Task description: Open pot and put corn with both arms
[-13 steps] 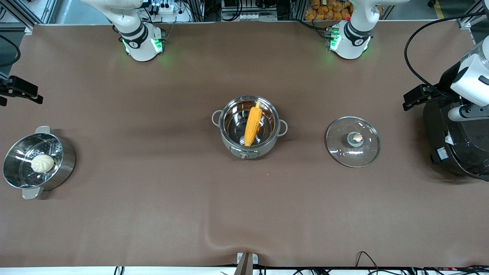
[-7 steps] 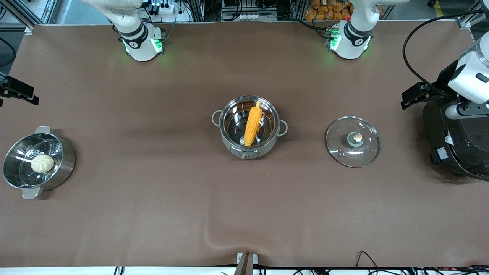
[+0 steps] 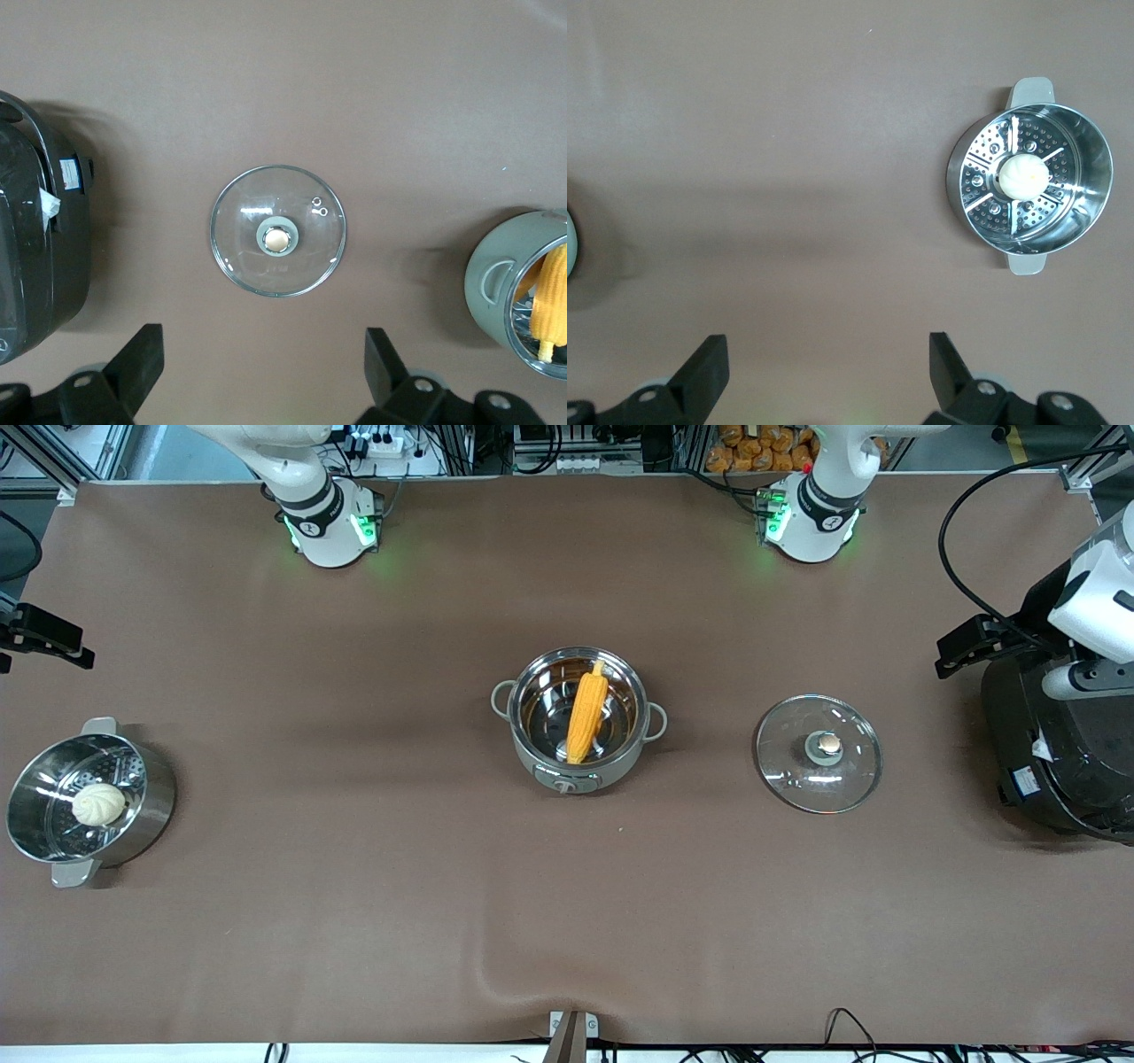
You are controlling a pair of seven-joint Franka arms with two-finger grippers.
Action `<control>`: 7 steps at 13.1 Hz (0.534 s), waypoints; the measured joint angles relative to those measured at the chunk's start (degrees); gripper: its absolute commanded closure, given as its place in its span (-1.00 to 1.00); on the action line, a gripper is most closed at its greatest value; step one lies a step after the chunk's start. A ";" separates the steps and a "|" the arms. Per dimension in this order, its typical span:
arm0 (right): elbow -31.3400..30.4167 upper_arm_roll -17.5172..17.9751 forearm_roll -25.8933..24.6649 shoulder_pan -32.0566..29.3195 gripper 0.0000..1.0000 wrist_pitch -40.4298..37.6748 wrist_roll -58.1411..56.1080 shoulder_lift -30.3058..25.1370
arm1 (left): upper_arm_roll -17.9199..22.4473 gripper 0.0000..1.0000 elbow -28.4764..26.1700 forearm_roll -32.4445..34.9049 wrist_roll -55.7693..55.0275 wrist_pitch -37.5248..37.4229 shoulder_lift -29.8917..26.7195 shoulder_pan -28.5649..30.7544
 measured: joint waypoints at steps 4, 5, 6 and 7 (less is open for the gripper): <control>0.00 0.11 0.00 0.01 -1.00 0.01 0.00 0.00 | -0.04 -1.00 0.24 0.72 0.00 0.04 0.12 -0.22; 0.00 0.16 0.00 0.04 -1.00 0.02 0.00 0.00 | -0.04 -1.00 0.26 0.76 0.00 0.04 0.12 -0.31; 0.00 0.18 0.00 0.05 -1.00 0.04 0.00 0.00 | -0.04 -1.00 0.29 0.81 0.00 0.04 0.12 -0.34; -0.01 0.19 0.00 0.05 -1.00 0.05 0.00 0.01 | 0.00 -1.00 0.31 0.87 0.00 0.04 0.12 -0.33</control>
